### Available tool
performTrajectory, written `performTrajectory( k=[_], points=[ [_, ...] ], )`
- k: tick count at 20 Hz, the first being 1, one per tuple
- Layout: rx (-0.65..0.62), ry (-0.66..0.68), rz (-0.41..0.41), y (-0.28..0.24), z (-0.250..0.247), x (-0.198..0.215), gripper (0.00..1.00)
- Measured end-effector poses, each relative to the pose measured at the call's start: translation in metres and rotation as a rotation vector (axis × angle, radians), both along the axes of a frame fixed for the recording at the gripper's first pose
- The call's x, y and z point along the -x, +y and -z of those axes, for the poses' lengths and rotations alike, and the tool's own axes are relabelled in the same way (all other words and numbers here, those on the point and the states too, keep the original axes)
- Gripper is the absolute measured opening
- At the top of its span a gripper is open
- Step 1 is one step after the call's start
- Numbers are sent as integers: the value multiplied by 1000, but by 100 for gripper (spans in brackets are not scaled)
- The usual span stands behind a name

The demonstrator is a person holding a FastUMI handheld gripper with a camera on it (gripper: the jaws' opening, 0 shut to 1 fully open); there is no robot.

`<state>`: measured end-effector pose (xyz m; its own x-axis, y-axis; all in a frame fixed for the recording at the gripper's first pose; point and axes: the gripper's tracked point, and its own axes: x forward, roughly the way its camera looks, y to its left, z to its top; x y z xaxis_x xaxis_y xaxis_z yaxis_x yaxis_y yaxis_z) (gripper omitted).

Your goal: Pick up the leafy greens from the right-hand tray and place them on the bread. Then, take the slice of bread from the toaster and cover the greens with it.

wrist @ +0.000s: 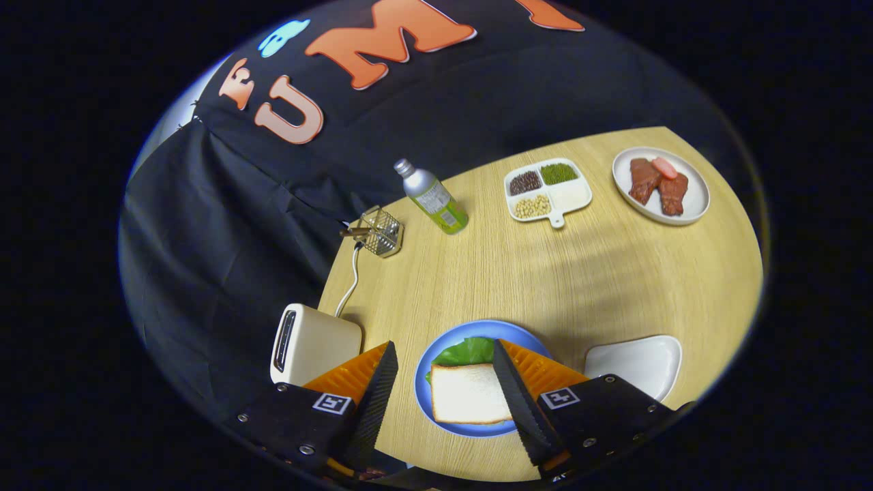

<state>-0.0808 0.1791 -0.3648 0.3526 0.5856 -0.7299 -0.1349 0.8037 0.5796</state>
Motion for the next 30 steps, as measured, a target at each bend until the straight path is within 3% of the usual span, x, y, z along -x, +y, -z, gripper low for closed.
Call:
performTrajectory(
  k=[4, 8, 17, 22, 30],
  points=[
    [24, -185, -49, -11, -60, -14, 93],
    [66, -411, -23, -26, -132, -37, 97],
    [238, -906, 136, -89, -293, -69, 98],
    [383, -1073, 236, -118, -337, -64, 98],
    [393, -1322, 374, -139, -399, -58, 100]
  ],
)
